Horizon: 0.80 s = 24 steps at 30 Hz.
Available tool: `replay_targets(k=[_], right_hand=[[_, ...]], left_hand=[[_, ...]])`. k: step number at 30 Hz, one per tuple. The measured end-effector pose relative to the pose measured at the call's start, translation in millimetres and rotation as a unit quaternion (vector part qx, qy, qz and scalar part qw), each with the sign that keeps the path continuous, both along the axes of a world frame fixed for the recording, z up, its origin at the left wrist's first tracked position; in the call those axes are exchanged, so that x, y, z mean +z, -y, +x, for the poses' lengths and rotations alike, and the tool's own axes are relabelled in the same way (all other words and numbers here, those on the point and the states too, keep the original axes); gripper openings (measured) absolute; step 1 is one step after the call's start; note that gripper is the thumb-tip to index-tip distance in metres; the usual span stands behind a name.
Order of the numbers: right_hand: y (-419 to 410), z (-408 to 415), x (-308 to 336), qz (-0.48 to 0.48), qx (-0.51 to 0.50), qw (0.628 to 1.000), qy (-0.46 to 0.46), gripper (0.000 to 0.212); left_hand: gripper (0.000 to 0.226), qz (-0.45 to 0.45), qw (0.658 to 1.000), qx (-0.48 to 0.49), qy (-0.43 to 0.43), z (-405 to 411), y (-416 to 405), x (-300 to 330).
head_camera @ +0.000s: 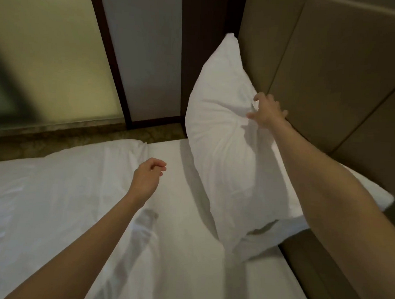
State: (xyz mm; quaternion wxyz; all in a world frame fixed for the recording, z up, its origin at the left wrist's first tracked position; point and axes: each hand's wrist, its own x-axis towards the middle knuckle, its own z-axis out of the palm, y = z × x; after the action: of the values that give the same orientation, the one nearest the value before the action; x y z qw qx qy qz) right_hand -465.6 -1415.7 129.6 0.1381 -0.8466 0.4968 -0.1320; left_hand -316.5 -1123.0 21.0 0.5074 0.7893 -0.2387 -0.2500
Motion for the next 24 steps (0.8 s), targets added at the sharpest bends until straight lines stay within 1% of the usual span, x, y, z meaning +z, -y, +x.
replay_targets(k=[2,3,5,9,10,11,13,14,15,16,17,18,19,22,24], right_hand=[[5,-6,-17,0.053,0.01,0.996,-0.065,0.079],[4,-12,-30,0.072,0.014,0.994,-0.085,0.089],[0,-30,-62,0.099,0.007,0.987,-0.123,0.099],[-11,-72,-116,0.16,-0.038,0.966,-0.201,0.114],[-12,-81,-127,0.192,-0.046,0.96,-0.201,0.116],[-14,-90,-136,0.233,-0.058,0.955,-0.176,0.119],[-20,-102,-147,0.3,-0.099,0.944,-0.096,0.122],[-24,-106,-152,0.305,-0.12,0.942,-0.072,0.119],[-28,-108,-155,0.29,-0.134,0.945,-0.066,0.107],[-31,-109,-155,0.251,-0.135,0.956,-0.063,0.085],[-30,-107,-150,0.187,-0.125,0.973,-0.059,0.059],[-29,-105,-139,0.122,-0.11,0.985,-0.049,0.038],[-26,-101,-123,0.065,-0.098,0.993,-0.03,0.027],[-11,-94,-66,-0.06,-0.09,0.992,0.07,0.017],[-10,-101,-47,-0.119,-0.092,0.984,0.096,0.02]], left_hand=[[0.027,0.008,1.0,-0.01,-0.013,1,2,-12],[0.026,0.011,1.0,-0.013,-0.023,0,2,-19],[0.025,0.016,0.999,-0.011,-0.042,-3,1,-34],[0.024,0.021,0.998,-0.011,-0.058,-15,3,-55],[0.024,0.022,0.998,-0.012,-0.06,-18,4,-58],[0.023,0.021,0.998,-0.012,-0.062,-21,5,-60],[0.023,0.022,0.998,-0.012,-0.065,-28,6,-63],[0.023,0.025,0.997,-0.012,-0.066,-31,6,-64],[0.023,0.027,0.997,-0.013,-0.066,-33,6,-65],[0.024,0.03,0.997,-0.015,-0.064,-36,6,-64],[0.024,0.031,0.997,-0.017,-0.062,-39,6,-63],[0.024,0.032,0.998,-0.019,-0.059,-42,6,-61],[0.024,0.034,0.998,-0.018,-0.057,-44,7,-58],[0.025,0.033,0.998,-0.025,-0.043,-50,10,-49],[0.026,0.032,0.998,-0.035,-0.032,-56,13,-45]])
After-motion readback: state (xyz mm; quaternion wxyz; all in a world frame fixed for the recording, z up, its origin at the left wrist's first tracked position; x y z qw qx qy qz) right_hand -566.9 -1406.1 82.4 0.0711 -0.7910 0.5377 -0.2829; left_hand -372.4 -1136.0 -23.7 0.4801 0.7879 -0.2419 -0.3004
